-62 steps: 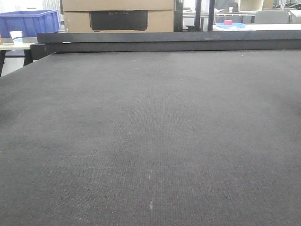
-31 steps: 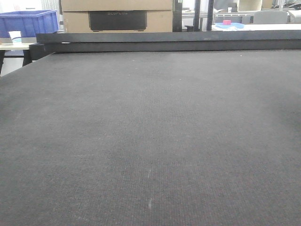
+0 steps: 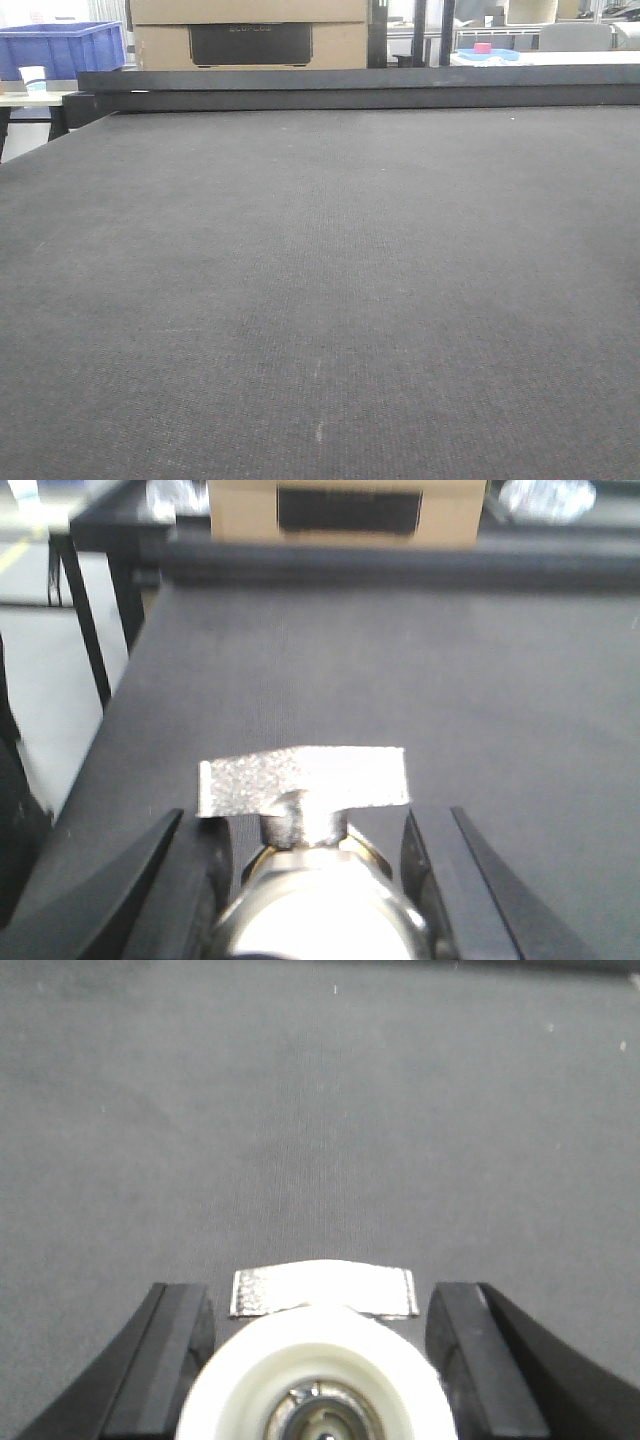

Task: Place valve from conveyor to right shelf box
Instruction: 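Lift both held valves up off the conveyor belt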

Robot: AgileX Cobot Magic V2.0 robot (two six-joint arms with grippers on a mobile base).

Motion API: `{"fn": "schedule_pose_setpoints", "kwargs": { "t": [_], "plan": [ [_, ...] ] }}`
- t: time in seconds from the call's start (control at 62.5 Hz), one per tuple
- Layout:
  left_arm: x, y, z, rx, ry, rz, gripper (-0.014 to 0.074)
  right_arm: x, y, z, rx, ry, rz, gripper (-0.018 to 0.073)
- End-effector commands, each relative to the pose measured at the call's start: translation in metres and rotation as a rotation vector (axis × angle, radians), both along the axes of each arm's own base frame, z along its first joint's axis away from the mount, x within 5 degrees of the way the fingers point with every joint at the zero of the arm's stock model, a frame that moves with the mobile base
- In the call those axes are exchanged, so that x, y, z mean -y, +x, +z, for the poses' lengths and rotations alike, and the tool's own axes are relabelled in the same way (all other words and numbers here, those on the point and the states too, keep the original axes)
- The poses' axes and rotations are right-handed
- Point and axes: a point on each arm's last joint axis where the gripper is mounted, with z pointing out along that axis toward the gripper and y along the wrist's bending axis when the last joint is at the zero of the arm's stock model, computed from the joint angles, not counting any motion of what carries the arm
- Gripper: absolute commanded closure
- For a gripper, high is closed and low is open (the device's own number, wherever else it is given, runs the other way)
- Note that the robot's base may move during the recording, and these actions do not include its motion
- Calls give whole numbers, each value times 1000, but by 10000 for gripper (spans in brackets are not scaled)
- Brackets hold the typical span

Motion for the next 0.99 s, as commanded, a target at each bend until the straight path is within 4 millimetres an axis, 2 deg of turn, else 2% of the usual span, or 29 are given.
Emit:
{"fn": "schedule_pose_setpoints", "kwargs": {
  "t": [0.0,0.976],
  "plan": [
    [0,-5,9,76,-27,-1,707,1,0,11,96,-1,-13,722],
    [0,-6,8,75,-26,-1,707,1,0,11,100,-1,-14,722]
  ]
}}
